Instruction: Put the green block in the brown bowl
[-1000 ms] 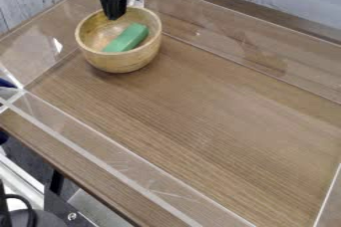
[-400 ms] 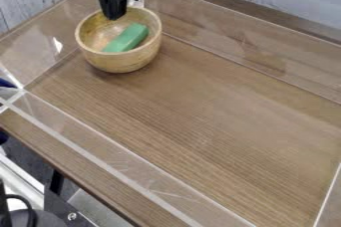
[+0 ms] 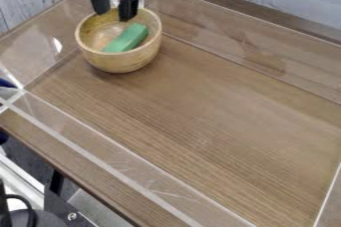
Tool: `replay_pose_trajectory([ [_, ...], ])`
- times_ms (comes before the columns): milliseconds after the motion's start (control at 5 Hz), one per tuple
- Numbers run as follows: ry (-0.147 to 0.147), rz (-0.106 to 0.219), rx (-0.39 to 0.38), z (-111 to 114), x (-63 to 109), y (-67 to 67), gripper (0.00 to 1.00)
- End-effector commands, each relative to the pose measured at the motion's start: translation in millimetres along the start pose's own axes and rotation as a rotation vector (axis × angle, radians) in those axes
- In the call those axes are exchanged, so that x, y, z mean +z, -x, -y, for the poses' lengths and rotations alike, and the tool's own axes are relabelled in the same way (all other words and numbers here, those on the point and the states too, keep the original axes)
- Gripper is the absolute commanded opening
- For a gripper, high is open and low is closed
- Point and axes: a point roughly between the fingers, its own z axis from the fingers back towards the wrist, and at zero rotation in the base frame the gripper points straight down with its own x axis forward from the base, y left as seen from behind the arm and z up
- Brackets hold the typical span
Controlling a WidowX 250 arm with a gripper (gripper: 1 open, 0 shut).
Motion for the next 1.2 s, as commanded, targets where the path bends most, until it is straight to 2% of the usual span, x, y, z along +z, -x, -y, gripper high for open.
replay_pose_trajectory([
  [0, -0.054, 0.151, -0.023, 8.3, 62.5, -2.8, 1.00],
  [200, -0.067, 0.204, -0.065, 25.0, 91.8, 0.1, 1.00],
  [400, -0.061, 0.188, -0.149, 55.2, 82.2, -3.1, 0.00],
  [600, -0.054, 0.158, -0.251, 97.6, 63.0, -8.0, 0.00],
  [800, -0.051, 0.142, -0.195, 65.3, 53.9, -37.9, 0.00],
  [1000, -0.049, 0.126, -0.156, 42.6, 42.6, -49.6, 0.00],
])
